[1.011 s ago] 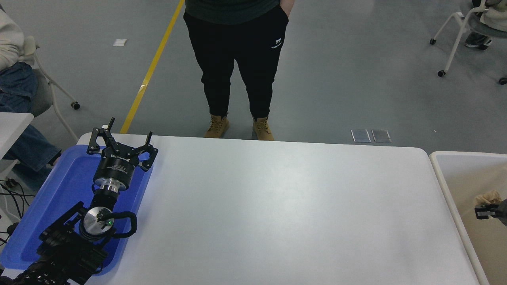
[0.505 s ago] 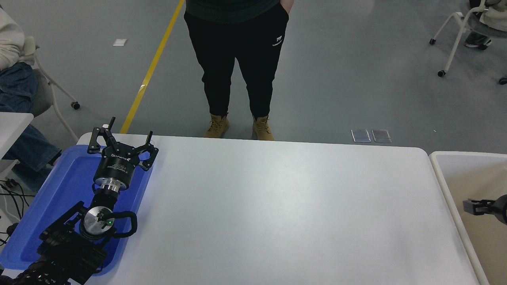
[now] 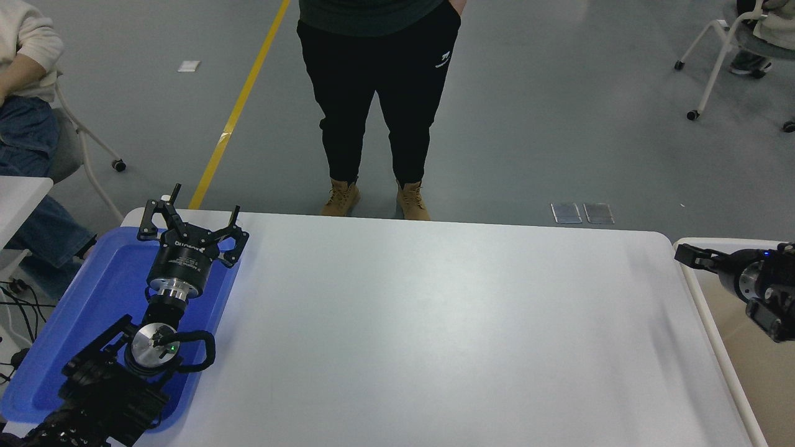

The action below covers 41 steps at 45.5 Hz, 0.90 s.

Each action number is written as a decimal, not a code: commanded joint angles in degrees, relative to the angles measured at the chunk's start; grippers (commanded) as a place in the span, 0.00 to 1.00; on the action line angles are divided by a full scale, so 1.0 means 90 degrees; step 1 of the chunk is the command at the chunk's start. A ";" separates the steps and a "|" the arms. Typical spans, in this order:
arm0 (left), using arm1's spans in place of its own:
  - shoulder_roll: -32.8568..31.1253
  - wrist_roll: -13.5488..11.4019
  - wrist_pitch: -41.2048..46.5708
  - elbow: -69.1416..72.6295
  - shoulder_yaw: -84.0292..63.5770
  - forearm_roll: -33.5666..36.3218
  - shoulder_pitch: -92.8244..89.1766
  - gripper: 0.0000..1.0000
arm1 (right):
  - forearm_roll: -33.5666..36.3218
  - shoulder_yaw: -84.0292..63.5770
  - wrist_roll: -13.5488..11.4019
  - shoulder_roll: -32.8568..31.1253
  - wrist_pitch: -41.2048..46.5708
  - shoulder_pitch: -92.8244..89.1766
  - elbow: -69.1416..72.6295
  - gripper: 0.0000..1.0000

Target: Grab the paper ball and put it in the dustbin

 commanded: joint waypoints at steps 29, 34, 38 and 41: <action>-0.0003 -0.0009 0.0004 -0.0001 -0.0010 0.0000 0.0000 1.00 | 0.2327 0.6486 0.0004 0.0959 0.0961 -0.1197 0.2163 1.00; -0.0003 -0.0009 0.0004 -0.0001 -0.0010 -0.0010 0.0000 1.00 | 0.2785 0.6535 0.0013 0.1027 0.1372 -0.1344 0.2143 1.00; -0.0003 -0.0009 0.0004 -0.0001 -0.0010 0.0000 0.0000 1.00 | 0.3274 0.6535 0.0004 0.1047 0.1606 -0.1500 0.2143 1.00; -0.0003 -0.0009 0.0004 -0.0001 -0.0010 0.0000 0.0010 1.00 | 0.3441 0.6535 0.0023 0.1047 0.1869 -0.1636 0.2143 1.00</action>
